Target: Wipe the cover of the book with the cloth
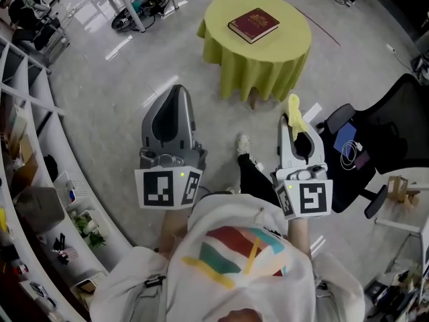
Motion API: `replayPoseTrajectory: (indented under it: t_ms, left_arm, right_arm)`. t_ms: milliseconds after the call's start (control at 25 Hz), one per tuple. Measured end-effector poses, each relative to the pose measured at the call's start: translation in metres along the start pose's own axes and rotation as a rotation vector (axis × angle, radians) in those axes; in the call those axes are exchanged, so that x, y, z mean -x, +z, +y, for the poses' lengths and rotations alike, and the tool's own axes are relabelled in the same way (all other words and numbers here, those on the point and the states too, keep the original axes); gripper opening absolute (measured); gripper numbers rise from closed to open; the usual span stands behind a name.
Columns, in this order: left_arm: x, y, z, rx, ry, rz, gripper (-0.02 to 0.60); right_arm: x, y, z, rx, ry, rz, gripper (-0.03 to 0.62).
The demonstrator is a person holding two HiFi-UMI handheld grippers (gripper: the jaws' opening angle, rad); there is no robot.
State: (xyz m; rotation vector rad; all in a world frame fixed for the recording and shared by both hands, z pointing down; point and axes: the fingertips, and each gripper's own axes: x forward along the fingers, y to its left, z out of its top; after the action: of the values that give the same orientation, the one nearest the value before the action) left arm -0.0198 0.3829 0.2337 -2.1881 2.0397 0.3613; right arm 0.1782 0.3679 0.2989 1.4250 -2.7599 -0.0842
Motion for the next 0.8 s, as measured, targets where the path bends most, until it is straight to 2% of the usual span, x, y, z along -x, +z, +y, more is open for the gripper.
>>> replayPoseTrajectory:
  t_ms: [200,280,360,480,600,800]
  left_arm:
    - [-0.039,-0.014,0.008,-0.03,0.016,0.005,0.017]
    - [-0.053,-0.025,0.017,-0.05,0.045,0.011,0.017]
    - [-0.074,-0.04,0.029,-0.032,0.084,0.013,0.017]
    - [-0.122,-0.059,0.042,0.033,0.113,-0.001,0.017]
    - [-0.184,-0.069,0.053,-0.004,0.113,0.032,0.017]
    - [-0.283,-0.083,0.076,-0.034,0.112,0.071,0.017]
  right_arm:
    - [-0.039,0.001,-0.021,-0.001,0.028,-0.037,0.028]
    - [-0.056,0.002,-0.034,-0.007,0.045,-0.057,0.028]
    - [-0.081,0.004,-0.052,-0.003,0.054,-0.081,0.028]
    - [-0.134,-0.002,-0.086,0.033,0.064,-0.069,0.028]
    - [-0.199,-0.007,-0.115,0.113,0.07,-0.024,0.028]
    - [-0.304,-0.003,-0.159,0.052,0.111,-0.008,0.028]
